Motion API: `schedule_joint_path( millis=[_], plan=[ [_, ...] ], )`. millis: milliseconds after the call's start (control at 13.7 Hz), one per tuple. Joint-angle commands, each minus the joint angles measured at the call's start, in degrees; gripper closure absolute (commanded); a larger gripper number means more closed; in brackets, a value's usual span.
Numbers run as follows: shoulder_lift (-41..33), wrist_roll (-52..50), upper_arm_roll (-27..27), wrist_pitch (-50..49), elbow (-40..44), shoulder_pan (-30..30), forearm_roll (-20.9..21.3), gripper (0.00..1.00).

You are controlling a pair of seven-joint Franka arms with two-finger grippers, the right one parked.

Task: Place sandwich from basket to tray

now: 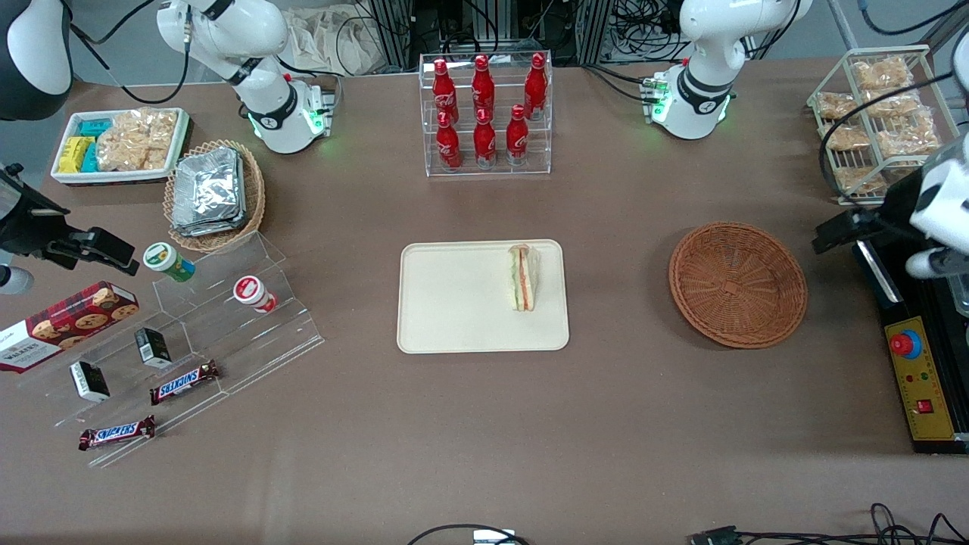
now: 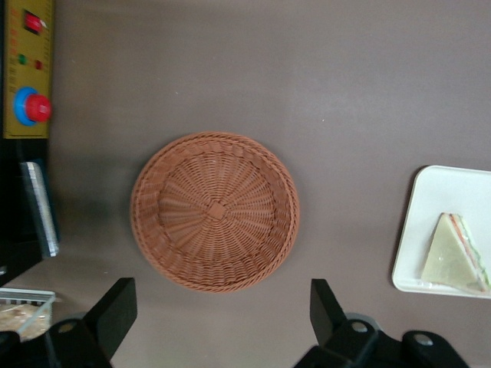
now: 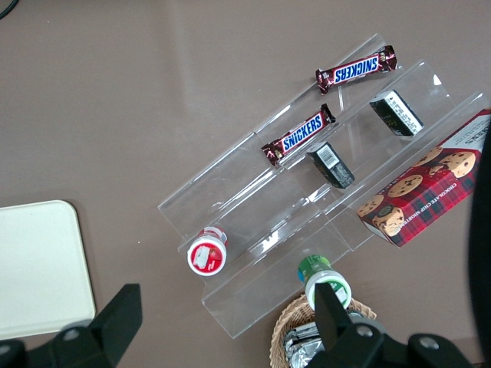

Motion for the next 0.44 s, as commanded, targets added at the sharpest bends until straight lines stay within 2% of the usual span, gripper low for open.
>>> schedule_joint_path(
  millis=[0, 364],
  plan=[
    [-3.62, 1.42, 2.07, -0.99, -1.54, -3.01, -0.45, 0.00],
    [-4.59, 1.42, 2.07, -1.87, -0.58, -4.25, -0.62, 0.00]
  ],
)
